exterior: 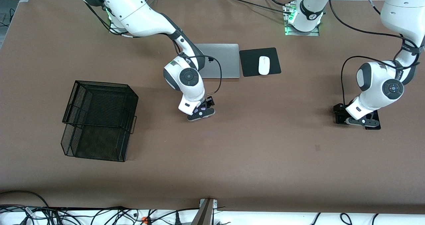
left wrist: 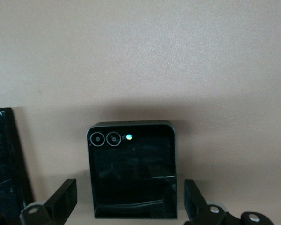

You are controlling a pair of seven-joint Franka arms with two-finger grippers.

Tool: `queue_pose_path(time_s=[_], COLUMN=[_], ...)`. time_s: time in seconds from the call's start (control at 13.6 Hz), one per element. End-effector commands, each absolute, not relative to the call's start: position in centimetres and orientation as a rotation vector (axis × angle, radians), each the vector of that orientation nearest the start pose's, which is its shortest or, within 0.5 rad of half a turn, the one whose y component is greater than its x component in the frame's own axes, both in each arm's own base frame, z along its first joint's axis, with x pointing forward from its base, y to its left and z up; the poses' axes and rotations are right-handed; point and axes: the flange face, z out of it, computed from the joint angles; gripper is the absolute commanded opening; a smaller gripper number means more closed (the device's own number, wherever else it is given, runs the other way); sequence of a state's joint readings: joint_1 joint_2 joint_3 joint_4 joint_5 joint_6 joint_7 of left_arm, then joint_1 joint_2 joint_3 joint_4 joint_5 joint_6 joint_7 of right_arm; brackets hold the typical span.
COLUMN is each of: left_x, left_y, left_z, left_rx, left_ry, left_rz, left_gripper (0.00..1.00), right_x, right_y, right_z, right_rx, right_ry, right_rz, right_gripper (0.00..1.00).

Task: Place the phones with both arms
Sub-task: 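Carry the white phone to the basket while the left gripper grasps the flip phone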

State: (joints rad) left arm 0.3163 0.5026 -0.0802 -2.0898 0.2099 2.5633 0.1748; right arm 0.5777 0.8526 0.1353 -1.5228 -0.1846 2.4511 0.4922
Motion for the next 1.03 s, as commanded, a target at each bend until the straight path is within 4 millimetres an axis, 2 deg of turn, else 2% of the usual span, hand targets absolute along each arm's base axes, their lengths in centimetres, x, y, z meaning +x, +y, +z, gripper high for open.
queue_pose_path(time_s=[0.0, 0.07, 0.15, 0.22, 0.29, 0.44, 0.59, 0.73, 0.81, 0.95], left_x=[55.5, 55.6, 55.5, 55.5, 55.5, 55.5, 55.7, 55.5, 55.6, 55.5], left_y=[14.1, 14.2, 14.4, 14.4, 14.4, 14.3, 13.9, 13.9, 13.9, 13.9], left_z=[18.0, 17.9, 17.6, 17.5, 17.2, 17.0, 16.8, 16.1, 16.0, 15.6], left_rx=[-3.139, -3.151, -3.155, -3.156, -3.158, -3.161, -3.162, -3.167, -3.167, -3.171], left_ry=[0.103, 0.087, 0.079, 0.076, 0.069, 0.056, 0.041, 0.040, 0.037, 0.035], left_rz=[0.012, -0.005, -0.013, -0.014, -0.017, -0.018, -0.036, -0.029, -0.042, -0.037], left_gripper=[1.00, 1.00, 1.00, 1.00, 1.00, 1.00, 1.00, 1.00, 1.00, 1.00], right_x=[55.7, 55.8, 56.2, 56.8, 58.1, 60.8, 62.8, 63.6, 63.7, 63.2], right_y=[45.4, 45.3, 44.9, 44.3, 43.0, 38.8, 33.3, 27.3, 23.8, 16.7], right_z=[16.3, 16.3, 16.7, 17.5, 19.8, 27.1, 33.2, 38.1, 39.8, 41.3], right_rx=[-3.072, -3.073, -3.072, -3.077, -3.093, -3.156, -3.209, -3.280, -3.326, -3.364], right_ry=[-0.505, -0.501, -0.499, -0.484, -0.447, -0.331, -0.195, -0.129, -0.140, -0.119], right_rz=[-0.184, -0.184, -0.191, -0.197, -0.204, -0.180, -0.150, -0.090, -0.027, 0.051], right_gripper=[0.51, 0.15, 0.00, 0.00, 0.00, 0.00, 0.00, 0.00, 0.00, 0.00])
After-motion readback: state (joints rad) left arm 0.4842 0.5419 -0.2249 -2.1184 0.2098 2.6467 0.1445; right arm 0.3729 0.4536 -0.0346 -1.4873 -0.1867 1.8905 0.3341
